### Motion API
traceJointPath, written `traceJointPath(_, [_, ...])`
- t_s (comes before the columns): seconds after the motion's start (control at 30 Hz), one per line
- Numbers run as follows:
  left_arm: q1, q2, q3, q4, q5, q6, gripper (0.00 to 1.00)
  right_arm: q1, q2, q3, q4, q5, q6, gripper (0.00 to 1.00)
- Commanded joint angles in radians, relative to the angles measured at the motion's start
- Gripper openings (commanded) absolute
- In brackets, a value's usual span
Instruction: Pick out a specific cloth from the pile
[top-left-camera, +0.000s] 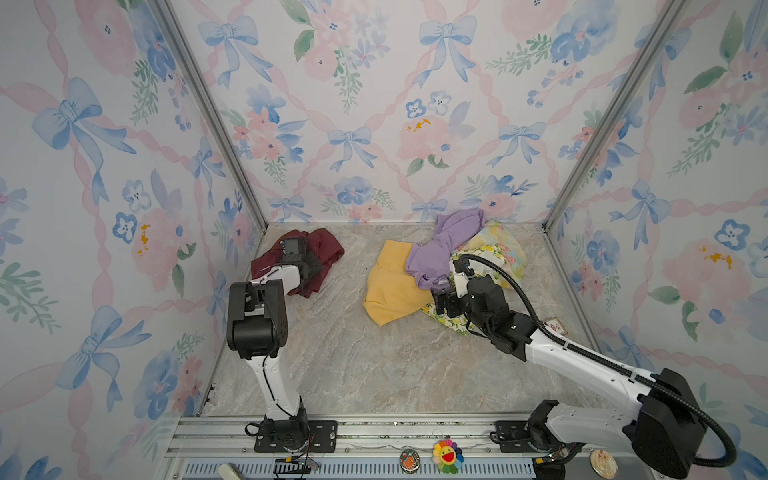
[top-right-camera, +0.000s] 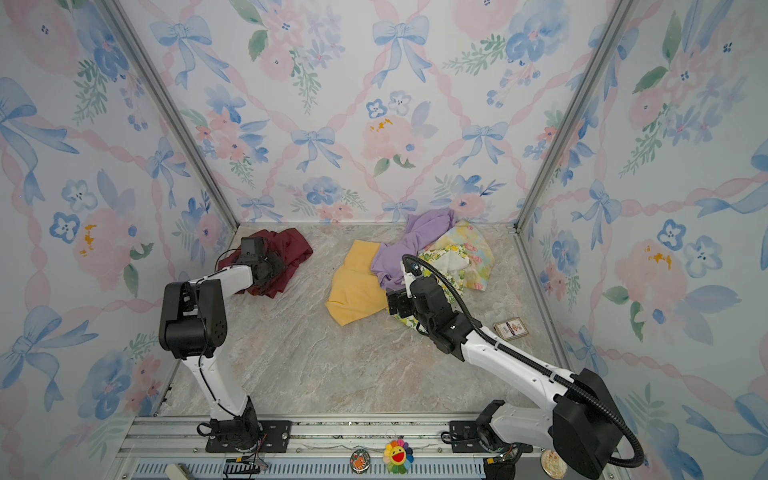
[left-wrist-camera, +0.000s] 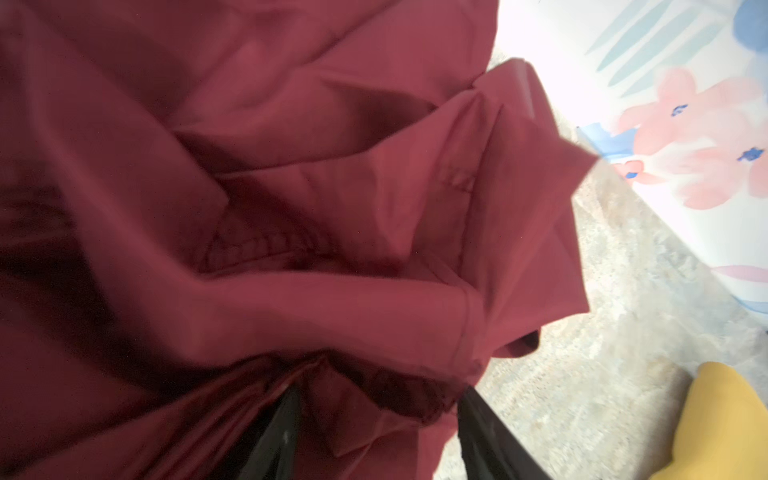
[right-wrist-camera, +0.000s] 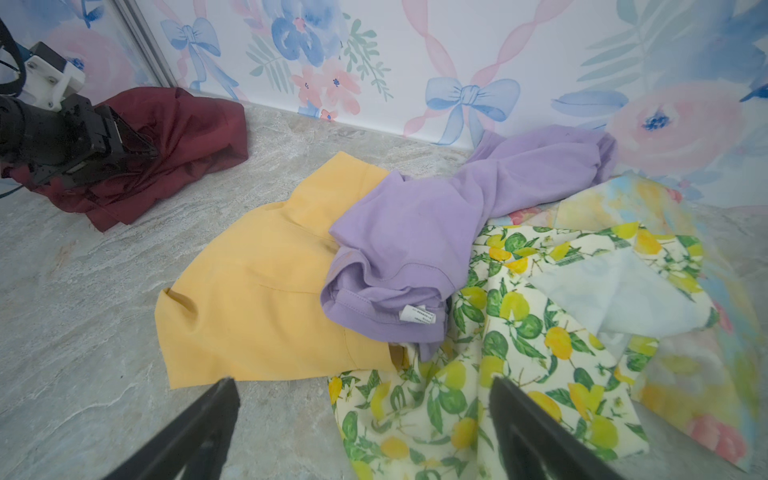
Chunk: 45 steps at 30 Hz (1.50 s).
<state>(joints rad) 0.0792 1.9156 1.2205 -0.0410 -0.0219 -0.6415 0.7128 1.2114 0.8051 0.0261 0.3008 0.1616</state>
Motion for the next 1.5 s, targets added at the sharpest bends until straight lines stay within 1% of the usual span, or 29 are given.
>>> traceJointPath(0.0, [-0.002, -0.090, -0.029, -0.022, -0.017, 0.016, 0.67, -0.008, -0.057, 0.039, -0.073, 0.027, 0.013, 0.97])
traceJointPath(0.1, [-0.008, -0.138, -0.043, -0.017, 0.002, 0.040, 0.76, -0.009, -0.087, 0.039, -0.089, 0.036, 0.012, 0.97])
traceJointPath(0.27, [-0.024, -0.201, -0.059, -0.017, 0.002, 0.109, 0.83, -0.015, -0.127, 0.036, -0.112, 0.052, 0.007, 0.97])
traceJointPath(0.3, [-0.025, -0.217, -0.063, -0.017, 0.001, 0.120, 0.89, -0.017, -0.133, 0.036, -0.116, 0.052, 0.007, 0.97])
traceJointPath(0.33, [-0.028, -0.232, -0.069, -0.015, -0.004, 0.128, 0.97, -0.020, -0.139, 0.036, -0.122, 0.052, 0.006, 0.97])
traceJointPath(0.37, [-0.030, -0.244, -0.073, -0.015, -0.010, 0.136, 0.98, -0.022, -0.145, 0.034, -0.124, 0.053, 0.005, 0.97])
traceJointPath(0.47, [-0.040, -0.279, -0.079, -0.017, -0.032, 0.168, 0.98, -0.030, -0.159, 0.038, -0.136, 0.051, 0.007, 0.97])
traceJointPath(0.57, [-0.050, -0.315, -0.095, -0.020, -0.048, 0.174, 0.98, -0.036, -0.173, 0.050, -0.161, 0.056, 0.006, 0.97])
traceJointPath(0.8, [-0.062, -0.404, -0.170, -0.021, -0.038, 0.170, 0.98, -0.068, -0.213, 0.074, -0.216, 0.056, 0.003, 0.97])
traceJointPath(0.87, [-0.062, -0.402, -0.187, -0.028, -0.046, 0.177, 0.98, -0.077, -0.222, 0.083, -0.233, 0.053, 0.004, 0.97])
traceJointPath(0.97, [-0.062, -0.353, -0.169, -0.095, -0.042, 0.183, 0.97, -0.090, -0.237, 0.095, -0.253, 0.042, 0.005, 0.97])
traceJointPath(1.07, [-0.064, -0.306, -0.163, -0.154, -0.013, 0.183, 0.98, -0.095, -0.254, 0.098, -0.268, 0.036, 0.004, 0.97])
traceJointPath(1.13, [-0.064, -0.310, -0.189, -0.163, -0.003, 0.174, 0.98, -0.101, -0.266, 0.091, -0.269, 0.037, 0.005, 0.97])
traceJointPath(1.3, [-0.076, -0.385, -0.281, -0.163, 0.006, 0.174, 0.98, -0.122, -0.294, 0.046, -0.252, 0.028, 0.017, 0.97])
traceJointPath(1.47, [-0.095, -0.529, -0.369, -0.160, 0.023, 0.206, 0.98, -0.142, -0.313, 0.016, -0.249, 0.022, 0.019, 0.97])
